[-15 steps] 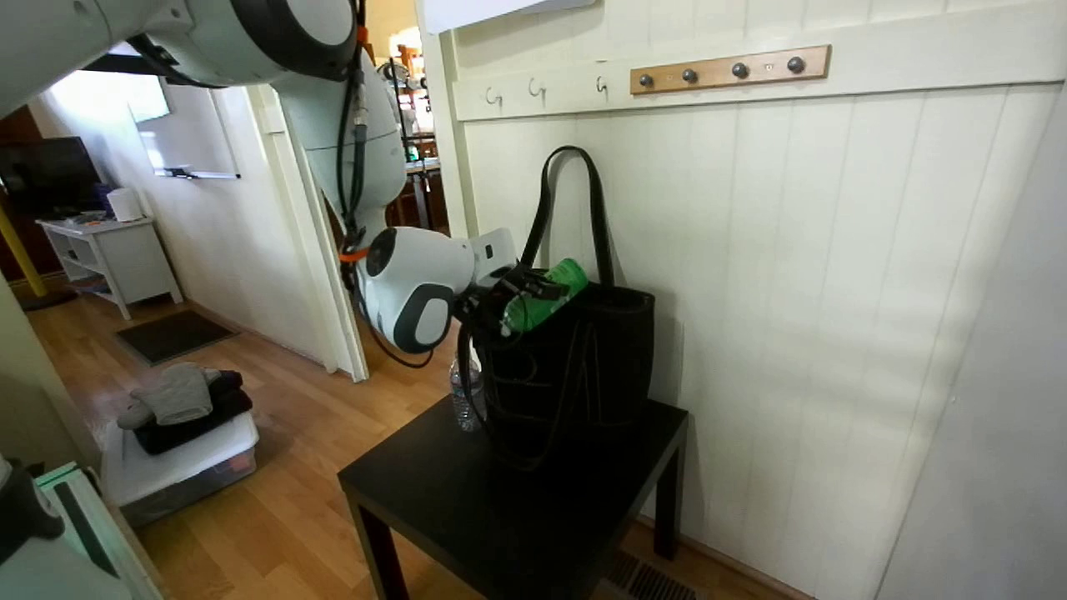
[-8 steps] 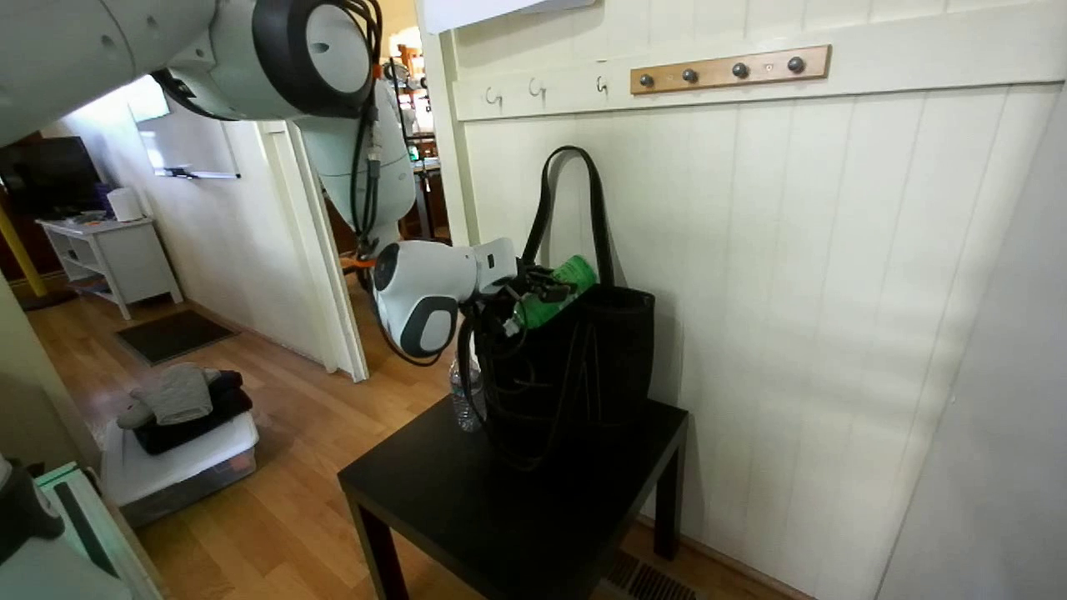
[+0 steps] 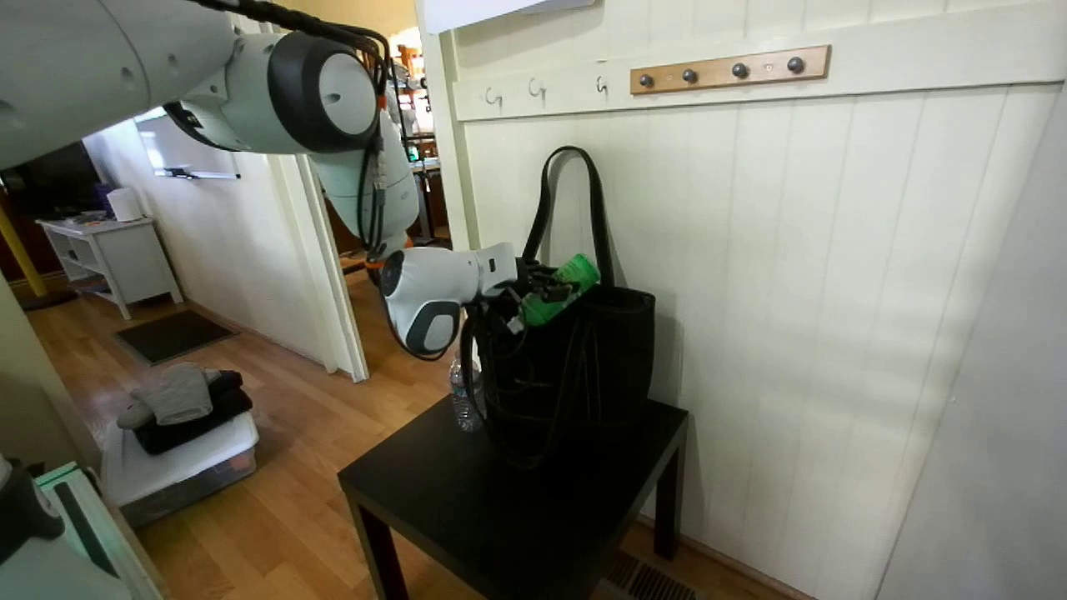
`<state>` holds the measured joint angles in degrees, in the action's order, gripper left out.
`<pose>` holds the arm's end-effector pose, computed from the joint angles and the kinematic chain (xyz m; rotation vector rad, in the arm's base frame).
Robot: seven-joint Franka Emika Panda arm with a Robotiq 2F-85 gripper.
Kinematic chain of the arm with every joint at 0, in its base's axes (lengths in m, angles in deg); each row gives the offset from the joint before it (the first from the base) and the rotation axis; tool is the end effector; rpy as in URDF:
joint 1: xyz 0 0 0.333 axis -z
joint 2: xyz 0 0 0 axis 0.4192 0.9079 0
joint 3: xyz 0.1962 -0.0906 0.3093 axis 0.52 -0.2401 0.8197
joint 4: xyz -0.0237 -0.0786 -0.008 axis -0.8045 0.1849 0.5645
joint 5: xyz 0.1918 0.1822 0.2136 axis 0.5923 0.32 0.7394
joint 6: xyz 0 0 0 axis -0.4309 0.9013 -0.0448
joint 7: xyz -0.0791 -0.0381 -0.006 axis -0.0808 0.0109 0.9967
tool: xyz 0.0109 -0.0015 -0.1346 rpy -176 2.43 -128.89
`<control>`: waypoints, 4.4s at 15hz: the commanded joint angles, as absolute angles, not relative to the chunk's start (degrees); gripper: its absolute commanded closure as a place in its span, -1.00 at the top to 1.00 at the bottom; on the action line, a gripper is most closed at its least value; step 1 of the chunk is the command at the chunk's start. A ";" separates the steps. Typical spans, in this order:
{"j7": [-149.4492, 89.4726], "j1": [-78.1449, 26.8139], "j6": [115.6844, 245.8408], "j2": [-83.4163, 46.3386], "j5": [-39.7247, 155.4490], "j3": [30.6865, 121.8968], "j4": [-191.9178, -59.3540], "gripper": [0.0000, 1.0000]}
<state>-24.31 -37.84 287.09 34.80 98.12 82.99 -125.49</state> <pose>0.6821 0.0783 0.1439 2.3653 -0.6528 1.8537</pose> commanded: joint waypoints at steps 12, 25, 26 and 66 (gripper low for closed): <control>-20.66 -38.15 289.57 43.28 107.76 85.39 -112.65 -0.28; -24.93 -50.09 288.81 50.77 119.32 70.09 -99.70 -0.28; -25.19 -51.08 288.81 50.64 120.36 68.47 -99.88 -0.28; -21.77 -47.66 288.30 50.46 119.34 75.19 -101.99 -0.28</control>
<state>-23.88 -47.94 287.70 50.04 120.22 74.43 -102.05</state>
